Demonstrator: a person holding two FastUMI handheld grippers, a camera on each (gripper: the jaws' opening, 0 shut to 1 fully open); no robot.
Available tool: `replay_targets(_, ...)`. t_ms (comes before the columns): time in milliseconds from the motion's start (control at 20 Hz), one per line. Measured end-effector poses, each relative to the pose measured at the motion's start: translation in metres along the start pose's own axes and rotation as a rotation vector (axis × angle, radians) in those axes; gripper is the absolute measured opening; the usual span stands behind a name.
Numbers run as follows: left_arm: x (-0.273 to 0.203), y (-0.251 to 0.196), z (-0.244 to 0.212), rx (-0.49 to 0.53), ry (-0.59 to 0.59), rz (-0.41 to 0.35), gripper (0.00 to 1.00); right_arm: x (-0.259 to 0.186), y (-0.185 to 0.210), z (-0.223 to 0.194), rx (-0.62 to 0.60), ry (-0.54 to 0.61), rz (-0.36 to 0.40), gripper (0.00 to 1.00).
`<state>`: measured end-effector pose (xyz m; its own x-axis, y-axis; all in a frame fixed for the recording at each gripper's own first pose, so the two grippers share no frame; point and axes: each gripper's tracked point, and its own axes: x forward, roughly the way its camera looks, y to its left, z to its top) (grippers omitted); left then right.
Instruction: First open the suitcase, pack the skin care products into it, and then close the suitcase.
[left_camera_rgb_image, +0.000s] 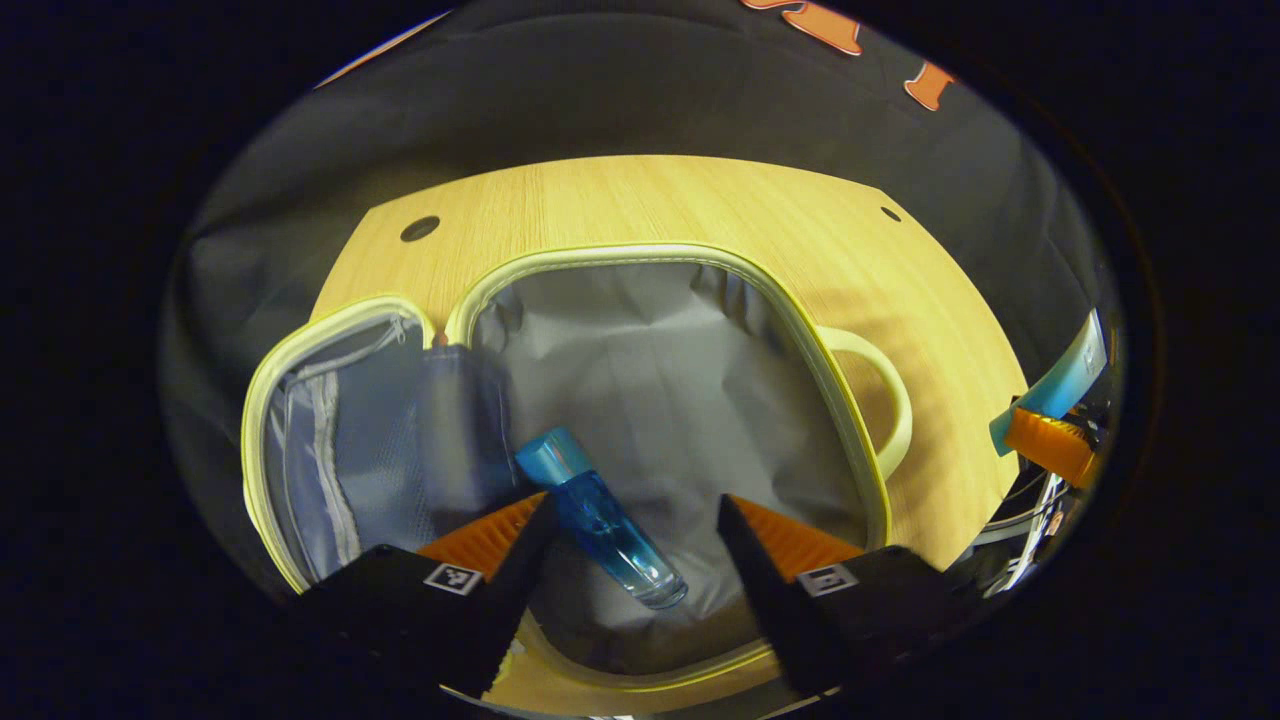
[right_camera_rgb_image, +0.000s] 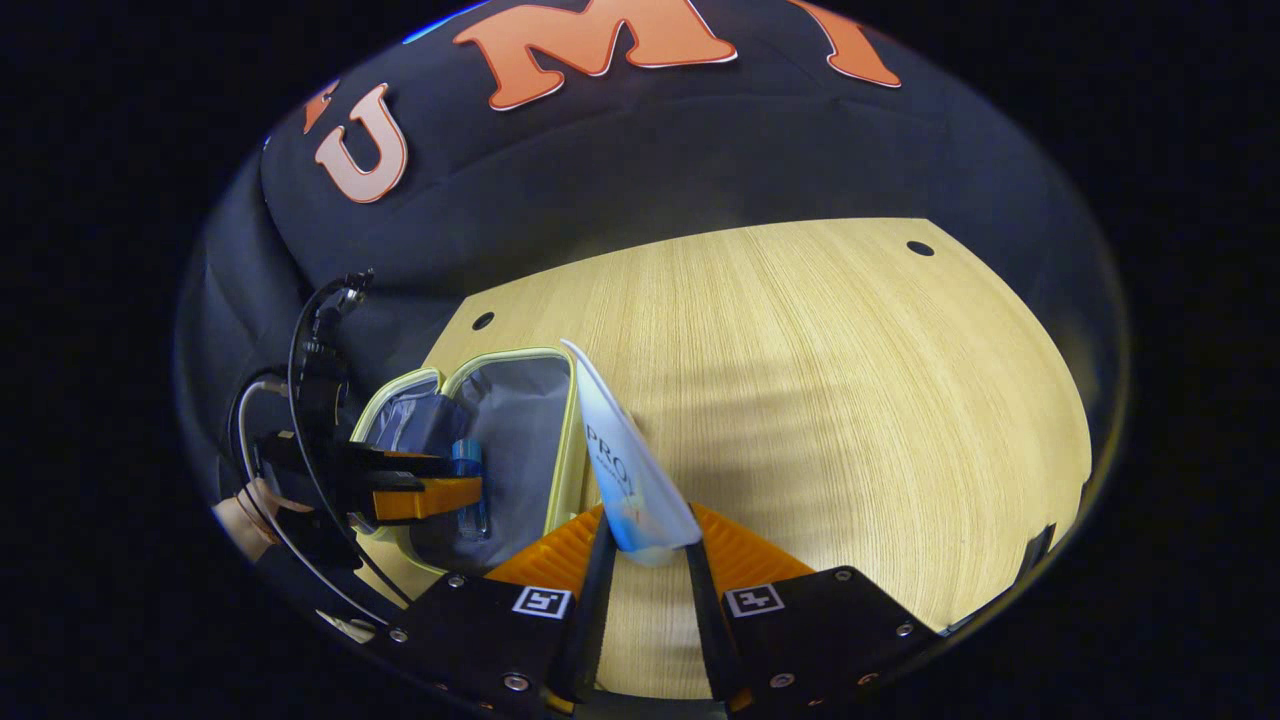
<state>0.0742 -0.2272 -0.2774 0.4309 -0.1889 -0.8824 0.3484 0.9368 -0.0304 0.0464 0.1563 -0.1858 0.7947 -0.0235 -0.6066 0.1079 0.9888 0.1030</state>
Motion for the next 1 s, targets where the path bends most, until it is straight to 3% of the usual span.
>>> replay_targets(50,0.0,-0.003,-0.002,0.003,-0.007,-0.001,1.0,0.0,0.003,0.001,0.001,0.001,0.008,0.42)
replay_targets(300,-0.032,-0.009,0.008,0.025,-0.086,-0.011,0.98,0.003,0.023,0.007,-0.032,0.012,0.034,0.42)
replay_targets(550,-0.092,-0.006,0.02,-0.035,-0.204,-0.068,0.98,0.004,0.059,0.019,-0.078,0.043,0.077,0.42)
replay_targets(800,-0.144,0.042,0.018,-0.11,-0.31,-0.045,0.98,0.021,0.111,0.021,-0.132,0.096,0.107,0.42)
replay_targets(1000,-0.16,0.085,-0.009,-0.176,-0.312,-0.016,0.98,0.047,0.134,-0.008,-0.138,0.211,0.094,0.42)
